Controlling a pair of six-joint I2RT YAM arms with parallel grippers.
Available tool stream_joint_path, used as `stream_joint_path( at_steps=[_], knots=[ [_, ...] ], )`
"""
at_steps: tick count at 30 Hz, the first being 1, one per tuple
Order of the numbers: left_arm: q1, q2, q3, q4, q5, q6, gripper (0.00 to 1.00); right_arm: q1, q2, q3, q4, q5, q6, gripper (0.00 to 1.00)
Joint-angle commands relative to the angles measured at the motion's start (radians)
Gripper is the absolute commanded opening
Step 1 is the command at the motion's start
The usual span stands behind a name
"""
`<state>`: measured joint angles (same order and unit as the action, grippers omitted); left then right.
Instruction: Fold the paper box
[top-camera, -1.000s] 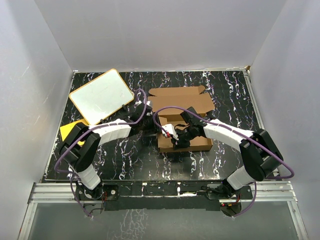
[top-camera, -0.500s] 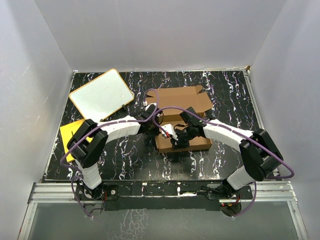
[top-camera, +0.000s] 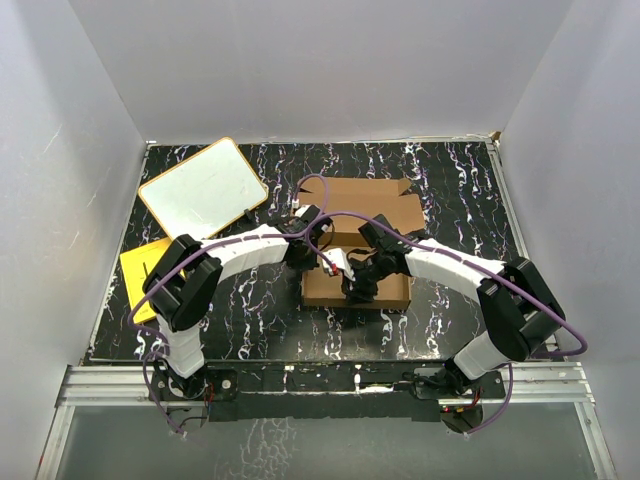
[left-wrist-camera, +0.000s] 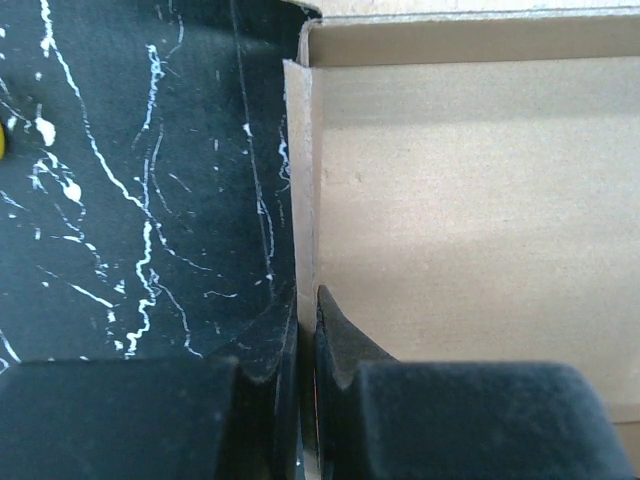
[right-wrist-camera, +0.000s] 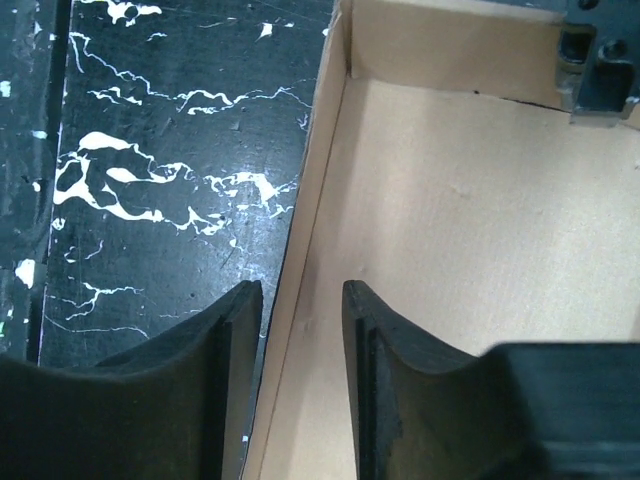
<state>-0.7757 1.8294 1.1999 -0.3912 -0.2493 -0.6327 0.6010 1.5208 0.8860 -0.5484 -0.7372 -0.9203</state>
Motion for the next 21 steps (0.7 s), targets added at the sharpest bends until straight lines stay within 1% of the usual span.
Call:
stream_joint_path(
  at_steps=[1, 2, 5, 10, 14, 16, 17, 18, 20, 21],
  knots=[
    [-0.002, 0.023, 0.049, -0.095, -0.081, 0.065, 0.03, -0.004, -0.017, 0.041, -0.036, -0.084, -0.030, 0.46],
    [-0.002, 0.022, 0.051, -0.101, -0.093, 0.070, 0.08, -0.008, -0.024, 0.049, -0.054, -0.108, -0.041, 0.48],
    [-0.002, 0.020, 0.049, -0.114, -0.115, 0.080, 0.15, -0.037, -0.033, 0.080, -0.132, -0.188, -0.091, 0.52],
    [0.000, 0.020, 0.042, -0.113, -0.145, 0.097, 0.21, -0.107, -0.048, 0.122, -0.270, -0.276, -0.210, 0.57],
    [0.000, 0.027, 0.043, -0.106, -0.154, 0.110, 0.22, -0.145, -0.059, 0.144, -0.333, -0.300, -0.247, 0.58],
    [0.000, 0.029, 0.041, -0.099, -0.156, 0.117, 0.20, -0.160, -0.060, 0.151, -0.340, -0.295, -0.245, 0.58],
    [0.000, 0.034, 0.041, -0.096, -0.156, 0.123, 0.18, -0.165, -0.062, 0.151, -0.340, -0.294, -0.245, 0.58],
    [0.000, 0.038, 0.042, -0.094, -0.157, 0.128, 0.14, -0.168, -0.063, 0.151, -0.339, -0.293, -0.244, 0.58],
    [0.000, 0.050, 0.046, -0.096, -0.159, 0.139, 0.03, -0.174, -0.063, 0.152, -0.325, -0.284, -0.225, 0.58],
    [0.000, 0.054, 0.048, -0.101, -0.165, 0.143, 0.00, -0.176, -0.063, 0.150, -0.319, -0.279, -0.220, 0.58]
  ],
)
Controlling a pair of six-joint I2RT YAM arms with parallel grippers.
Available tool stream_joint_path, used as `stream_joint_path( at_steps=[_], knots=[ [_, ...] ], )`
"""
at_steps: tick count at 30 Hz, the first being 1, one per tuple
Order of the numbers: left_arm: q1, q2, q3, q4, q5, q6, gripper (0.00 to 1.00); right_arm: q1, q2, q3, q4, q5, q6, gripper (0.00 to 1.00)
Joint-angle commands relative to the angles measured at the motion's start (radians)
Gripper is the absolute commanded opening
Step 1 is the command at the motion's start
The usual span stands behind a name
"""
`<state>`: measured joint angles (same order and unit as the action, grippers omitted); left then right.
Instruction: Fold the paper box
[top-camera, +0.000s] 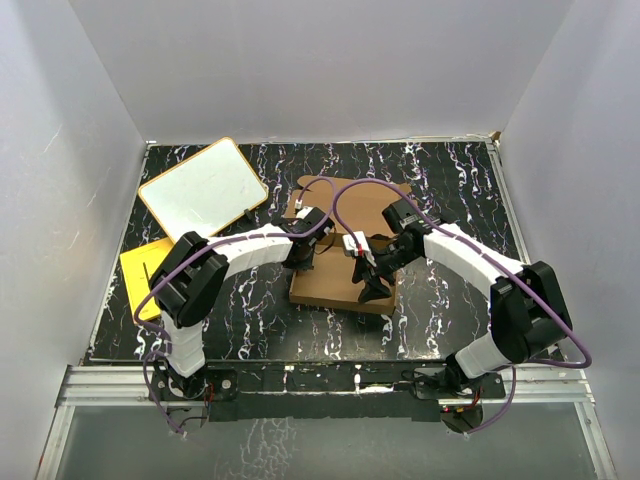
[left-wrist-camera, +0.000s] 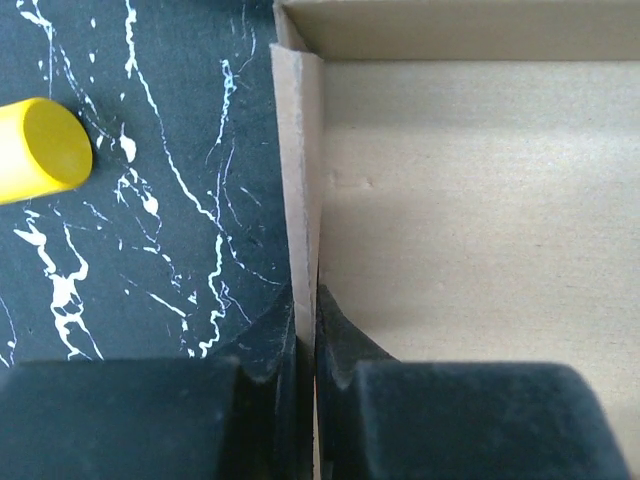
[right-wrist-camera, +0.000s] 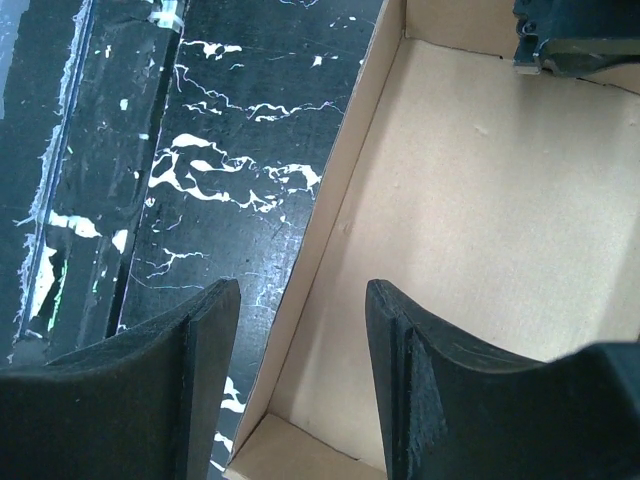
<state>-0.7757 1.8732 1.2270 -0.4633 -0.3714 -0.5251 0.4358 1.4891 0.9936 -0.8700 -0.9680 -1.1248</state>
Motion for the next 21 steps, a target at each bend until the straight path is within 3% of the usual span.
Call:
stream_joint_path(
  at_steps=[1, 11, 17, 21],
  knots=[
    [0.000, 0.013, 0.023, -0.035, -0.052, 0.039, 0.00, -0.013, -0.032, 0.041, 0.008, -0.046, -0.011, 0.58],
    [-0.001, -0.032, -0.015, -0.011, -0.095, 0.075, 0.00, -0.022, -0.026, 0.033, 0.037, -0.030, 0.022, 0.58],
    [0.006, -0.031, -0.010, 0.043, -0.047, 0.086, 0.25, -0.026, -0.027, 0.031, 0.040, -0.031, 0.025, 0.58],
    [0.019, -0.019, 0.007, 0.055, -0.044, 0.098, 0.30, -0.029, -0.027, 0.030, 0.042, -0.031, 0.026, 0.58]
  ],
)
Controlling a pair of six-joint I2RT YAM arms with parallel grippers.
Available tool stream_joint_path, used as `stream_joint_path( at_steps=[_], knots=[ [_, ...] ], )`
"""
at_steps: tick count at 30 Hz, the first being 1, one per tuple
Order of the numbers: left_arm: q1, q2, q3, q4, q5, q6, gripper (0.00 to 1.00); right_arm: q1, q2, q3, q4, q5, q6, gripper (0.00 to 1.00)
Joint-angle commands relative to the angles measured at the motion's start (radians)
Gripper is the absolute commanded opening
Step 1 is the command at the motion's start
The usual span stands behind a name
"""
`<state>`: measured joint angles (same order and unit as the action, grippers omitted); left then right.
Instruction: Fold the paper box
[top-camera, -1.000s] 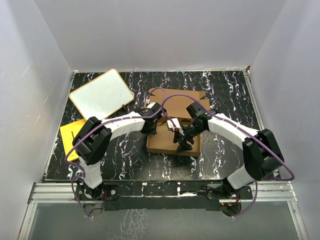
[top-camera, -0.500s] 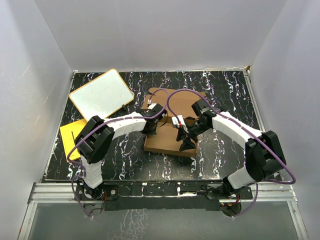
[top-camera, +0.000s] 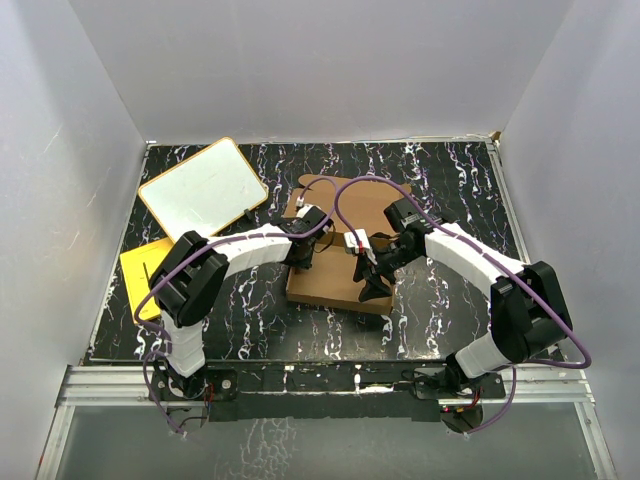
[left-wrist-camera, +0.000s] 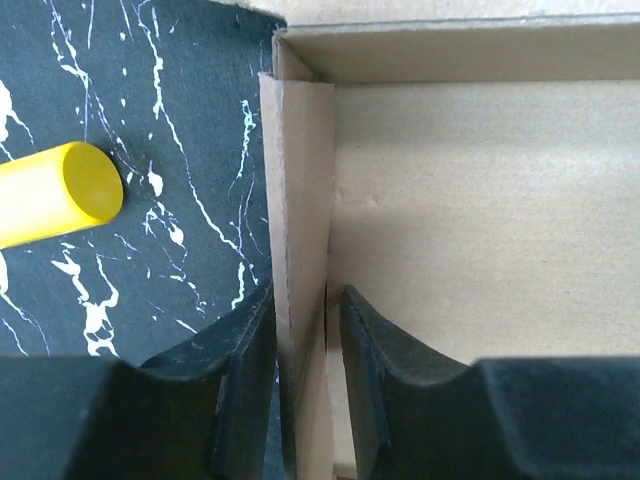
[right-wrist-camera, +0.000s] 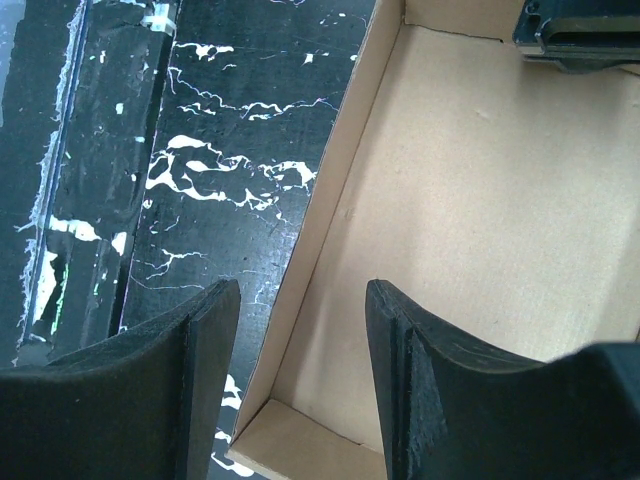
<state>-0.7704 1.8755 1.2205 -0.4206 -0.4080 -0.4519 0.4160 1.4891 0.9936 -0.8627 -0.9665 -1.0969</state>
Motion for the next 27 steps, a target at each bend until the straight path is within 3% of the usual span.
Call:
stream_joint_path(
  at_steps=[1, 9, 10, 13, 14, 25, 27],
  knots=[
    [0.016, -0.018, 0.018, 0.016, -0.004, 0.028, 0.32, -0.008, -0.026, 0.029, 0.034, -0.032, -0.002, 0.58],
    [0.045, 0.008, 0.037, 0.042, 0.017, 0.053, 0.30, -0.008, -0.025, 0.028, 0.036, -0.031, -0.002, 0.58],
    [0.049, 0.014, 0.039, 0.044, 0.018, 0.056, 0.27, -0.009, -0.024, 0.028, 0.036, -0.032, -0.003, 0.58],
    [0.058, 0.028, 0.040, 0.051, 0.018, 0.064, 0.01, -0.009, -0.024, 0.027, 0.036, -0.032, -0.002, 0.58],
    [0.057, 0.030, 0.037, 0.055, 0.018, 0.066, 0.00, -0.011, -0.024, 0.027, 0.036, -0.032, -0.002, 0.58],
    [0.058, -0.025, 0.017, 0.058, 0.027, 0.064, 0.00, -0.009, -0.020, 0.025, 0.040, -0.032, 0.002, 0.58],
    [0.057, -0.044, 0.015, 0.050, 0.036, 0.055, 0.15, -0.010, -0.020, 0.025, 0.040, -0.032, 0.003, 0.58]
  ],
)
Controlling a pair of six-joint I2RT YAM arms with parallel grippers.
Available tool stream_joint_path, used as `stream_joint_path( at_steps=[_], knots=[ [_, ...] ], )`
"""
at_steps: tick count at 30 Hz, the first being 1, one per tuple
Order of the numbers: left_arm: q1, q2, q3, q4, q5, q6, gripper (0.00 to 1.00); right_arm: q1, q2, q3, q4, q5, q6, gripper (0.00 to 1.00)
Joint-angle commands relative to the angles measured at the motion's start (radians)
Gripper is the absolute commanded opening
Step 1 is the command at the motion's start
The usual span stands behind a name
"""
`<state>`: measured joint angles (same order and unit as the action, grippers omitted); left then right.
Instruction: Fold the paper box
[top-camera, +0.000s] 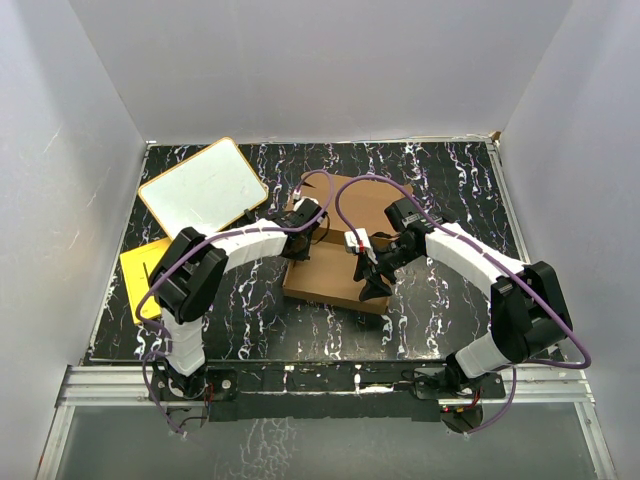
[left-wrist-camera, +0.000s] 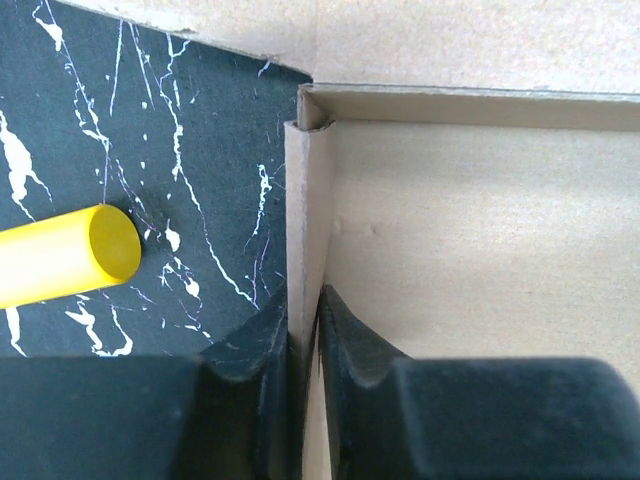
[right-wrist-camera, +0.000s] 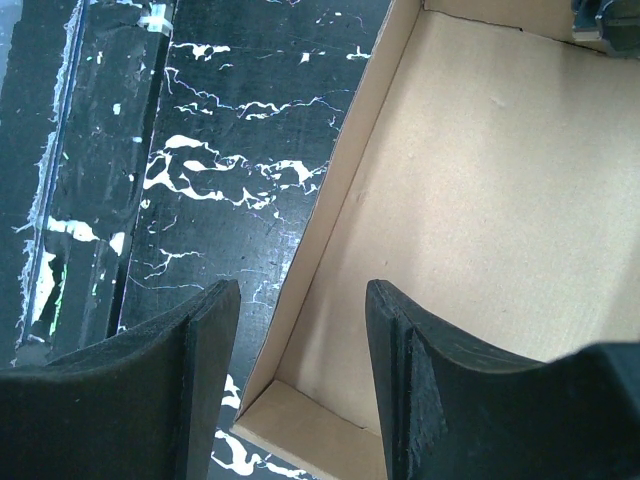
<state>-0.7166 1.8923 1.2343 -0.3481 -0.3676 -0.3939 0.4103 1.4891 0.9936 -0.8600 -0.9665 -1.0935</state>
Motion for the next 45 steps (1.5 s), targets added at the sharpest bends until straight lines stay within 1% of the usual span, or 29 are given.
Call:
stream_joint_path(
  at_steps=[1, 2, 7, 10, 12, 16, 23, 27, 30, 33, 36, 41, 45],
  knots=[
    [0.003, -0.073, -0.001, -0.023, 0.002, -0.008, 0.20, -0.005, -0.020, 0.025, 0.038, -0.032, -0.001, 0.58],
    [0.003, -0.085, -0.006, -0.023, 0.012, -0.012, 0.24, -0.005, -0.018, 0.025, 0.038, -0.032, -0.001, 0.58],
    [0.003, -0.133, -0.017, -0.033, 0.045, -0.026, 0.39, -0.004, -0.017, 0.025, 0.038, -0.032, -0.001, 0.58],
    [0.004, -0.158, -0.027, -0.039, 0.061, -0.036, 0.47, -0.004, -0.016, 0.025, 0.038, -0.032, -0.001, 0.58],
    [0.004, -0.170, -0.034, -0.047, 0.074, -0.044, 0.50, -0.004, -0.016, 0.025, 0.038, -0.032, -0.001, 0.58],
    [0.003, -0.186, -0.051, -0.059, 0.098, -0.054, 0.52, -0.004, -0.016, 0.025, 0.037, -0.032, 0.000, 0.59],
    [0.004, -0.182, -0.091, -0.074, 0.080, -0.054, 0.52, -0.005, -0.016, 0.025, 0.037, -0.032, -0.001, 0.59],
    [0.004, -0.181, -0.092, -0.065, 0.078, -0.053, 0.49, -0.004, -0.015, 0.025, 0.037, -0.032, 0.000, 0.59],
    [0.004, -0.184, -0.084, -0.067, 0.076, -0.054, 0.48, -0.004, -0.015, 0.025, 0.039, -0.031, 0.000, 0.59],
    [0.005, -0.208, -0.082, -0.058, 0.082, -0.047, 0.49, -0.004, -0.013, 0.025, 0.038, -0.033, 0.000, 0.59],
    [0.013, -0.247, -0.092, -0.026, 0.091, -0.024, 0.53, -0.004, -0.012, 0.029, 0.038, -0.040, 0.006, 0.59],
    [0.072, -0.354, -0.152, 0.062, 0.136, 0.004, 0.59, -0.005, -0.014, 0.031, 0.036, -0.048, 0.008, 0.59],
    [0.167, -0.455, -0.234, 0.135, 0.227, -0.033, 0.63, -0.006, -0.013, 0.031, 0.036, -0.047, 0.008, 0.59]
  ],
)
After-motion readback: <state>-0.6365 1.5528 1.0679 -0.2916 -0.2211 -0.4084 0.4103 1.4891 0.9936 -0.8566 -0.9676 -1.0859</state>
